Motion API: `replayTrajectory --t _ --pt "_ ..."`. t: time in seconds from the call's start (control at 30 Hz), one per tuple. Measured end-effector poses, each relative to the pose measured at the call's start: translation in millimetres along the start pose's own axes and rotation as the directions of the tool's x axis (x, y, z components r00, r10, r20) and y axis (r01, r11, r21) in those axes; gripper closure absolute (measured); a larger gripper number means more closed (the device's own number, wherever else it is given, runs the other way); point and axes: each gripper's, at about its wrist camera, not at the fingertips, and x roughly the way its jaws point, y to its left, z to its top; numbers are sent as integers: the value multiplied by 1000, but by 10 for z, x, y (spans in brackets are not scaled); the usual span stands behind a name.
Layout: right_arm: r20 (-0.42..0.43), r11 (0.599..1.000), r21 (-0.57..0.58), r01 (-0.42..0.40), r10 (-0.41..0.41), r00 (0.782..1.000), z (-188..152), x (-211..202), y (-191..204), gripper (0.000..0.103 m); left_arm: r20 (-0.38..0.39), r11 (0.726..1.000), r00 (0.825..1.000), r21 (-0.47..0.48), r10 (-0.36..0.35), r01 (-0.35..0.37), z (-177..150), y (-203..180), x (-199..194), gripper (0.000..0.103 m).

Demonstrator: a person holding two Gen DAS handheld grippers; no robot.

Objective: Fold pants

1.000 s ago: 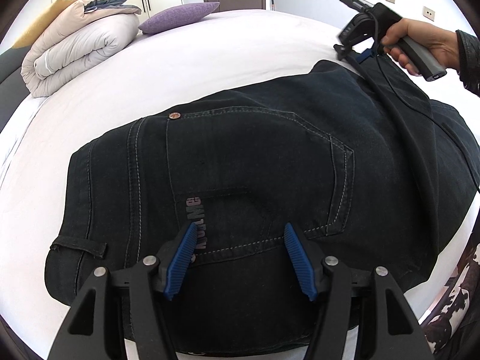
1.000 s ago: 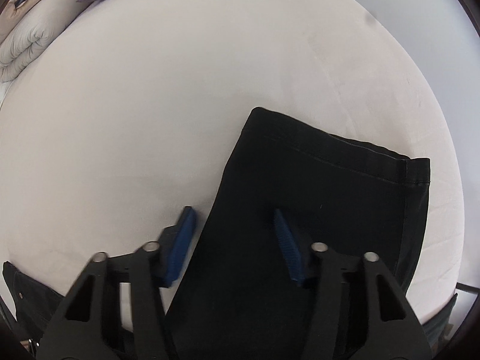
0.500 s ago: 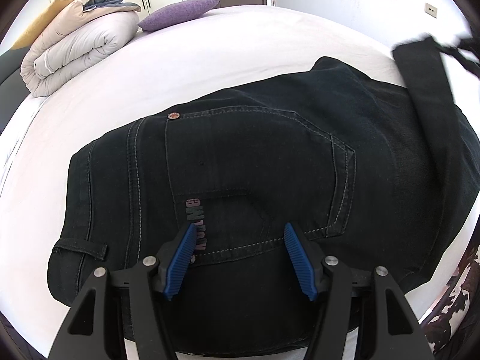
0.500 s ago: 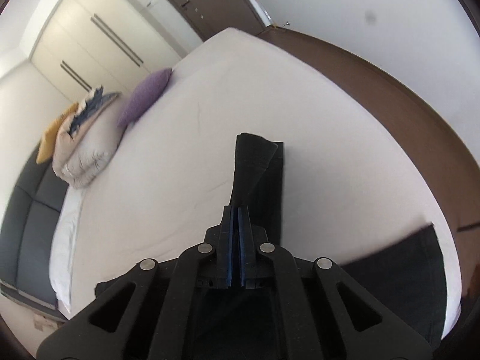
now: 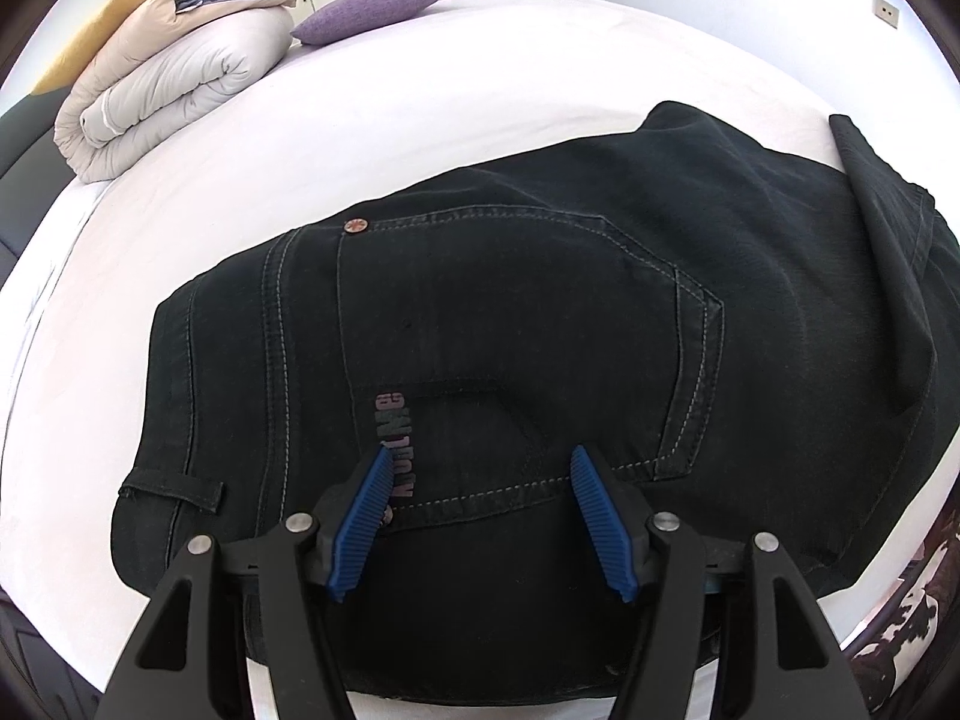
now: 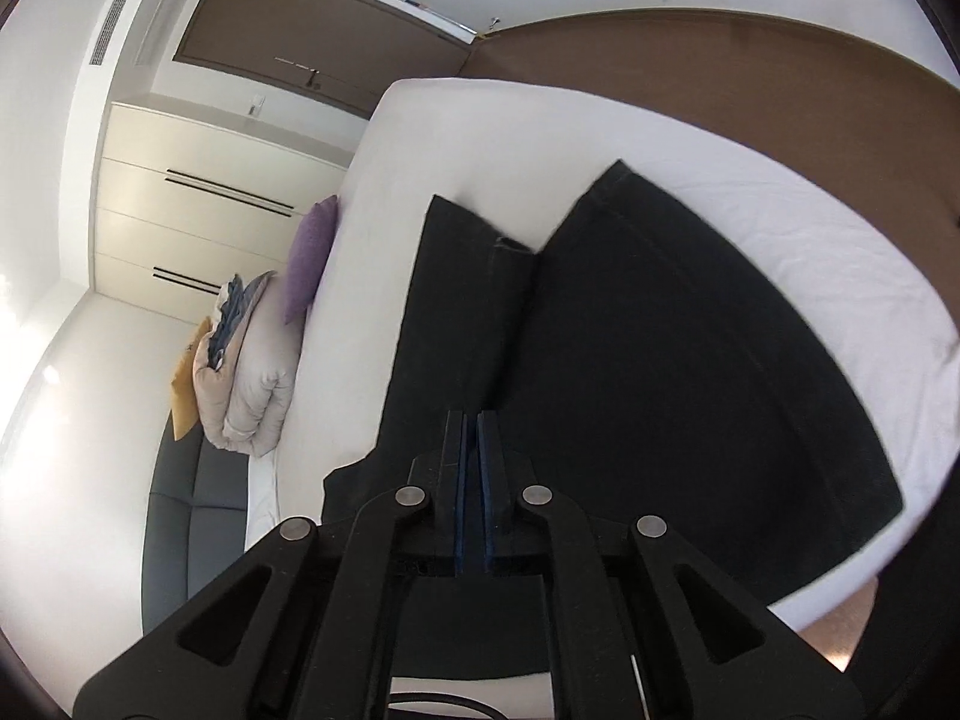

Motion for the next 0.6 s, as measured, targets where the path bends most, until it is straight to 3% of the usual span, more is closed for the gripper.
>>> replayTrajectory --t 0.03,0.1,0.13,0.17,0.2,0.3,0.4,0.6 --pt "-6 1000 -12 -14 14 1000 44 100 63 89 0 1000 1000 -5 2 -2 4 -10 4 38" --pt "-7 1000 -22 -22 22 1000 159 200 59 64 -2 1000 1000 -13 6 -6 20 -36 13 38" --pt "-4 999 13 -31 31 999 201 267 13 34 -2 1000 1000 -13 9 -9 28 -49 16 38" --pt "9 996 71 -56 56 998 261 305 -71 22 -2 1000 1000 -15 11 -11 35 -61 20 38" --pt "28 990 116 -79 76 997 291 362 -120 22 -2 1000 1000 -18 12 -12 40 -70 23 38" --pt "47 993 98 -65 61 997 473 663 -121 22 1 1000 1000 -19 11 -11 53 -81 36 38" --pt "14 995 84 -61 60 998 562 838 -121 27 7 1000 1000 -21 8 -8 26 -72 39 38" --pt "-24 986 162 33 -29 999 699 1185 -218 58 18 1000 1000 -27 11 -10 -43 -63 26 37"
